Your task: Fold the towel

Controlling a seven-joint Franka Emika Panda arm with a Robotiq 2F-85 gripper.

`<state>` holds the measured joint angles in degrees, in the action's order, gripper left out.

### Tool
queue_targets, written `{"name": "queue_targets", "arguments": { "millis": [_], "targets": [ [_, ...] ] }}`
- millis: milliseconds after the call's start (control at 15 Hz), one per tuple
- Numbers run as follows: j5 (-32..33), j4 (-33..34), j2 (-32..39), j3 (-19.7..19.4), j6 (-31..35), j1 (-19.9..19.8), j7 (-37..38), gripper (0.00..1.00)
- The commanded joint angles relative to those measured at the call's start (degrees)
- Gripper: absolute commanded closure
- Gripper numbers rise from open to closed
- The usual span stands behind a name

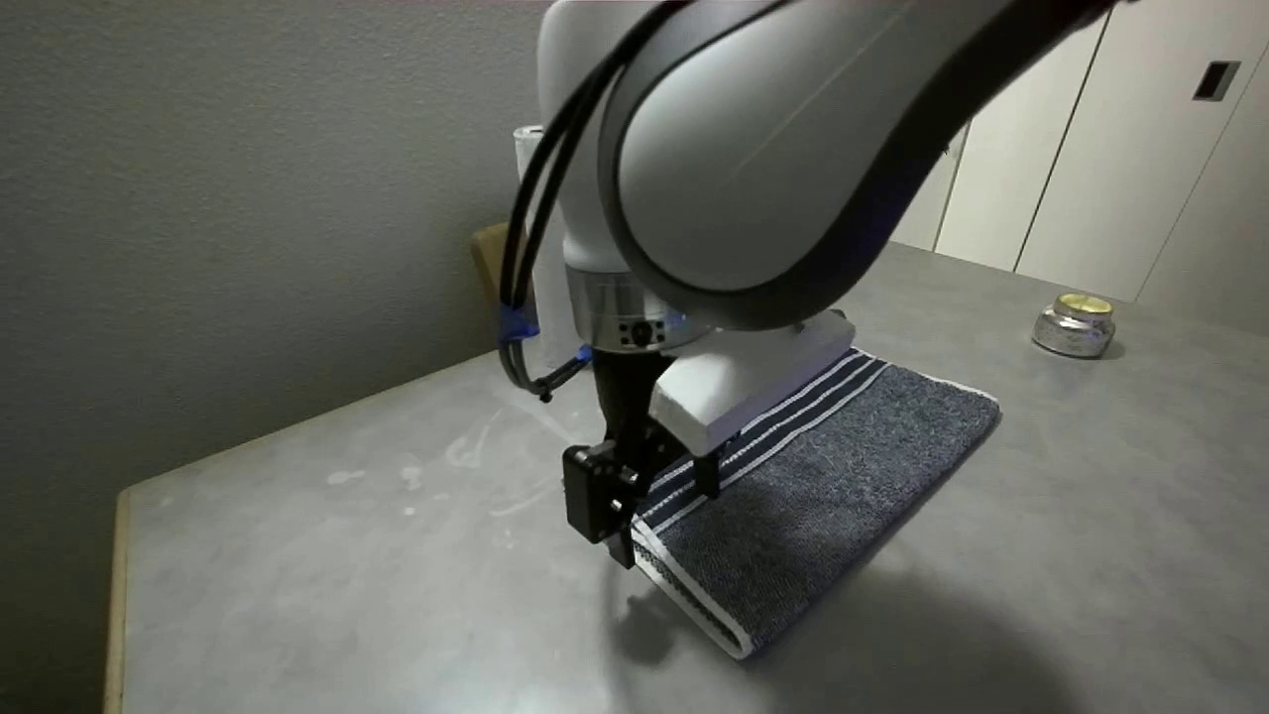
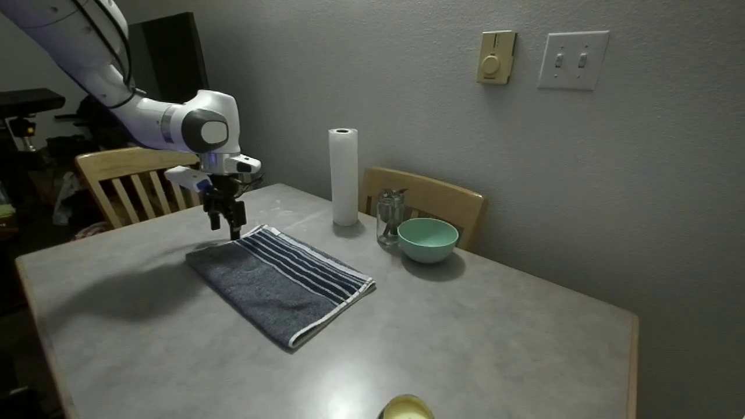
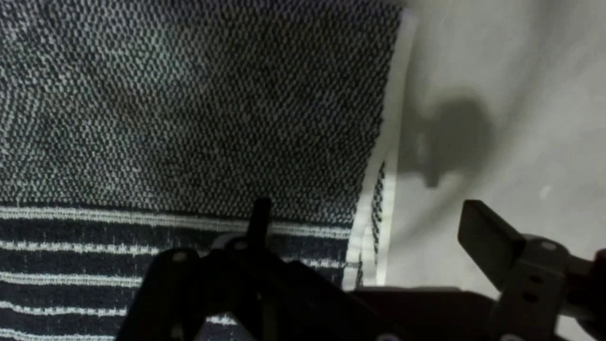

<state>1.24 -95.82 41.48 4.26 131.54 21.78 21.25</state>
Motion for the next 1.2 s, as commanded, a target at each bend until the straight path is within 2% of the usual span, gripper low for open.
{"name": "queue_targets", "arguments": {
  "millis": [0, 400, 1133],
  "targets": [
    [4.10, 9.96, 5.16, -1.13, -10.17, 3.38, 1.89, 0.00],
    [8.61, 19.43, 10.40, -2.23, -18.92, 5.85, 3.25, 0.00],
    [8.94, 24.47, 15.68, -2.92, -19.66, 5.20, 2.82, 0.00]
  ]
}}
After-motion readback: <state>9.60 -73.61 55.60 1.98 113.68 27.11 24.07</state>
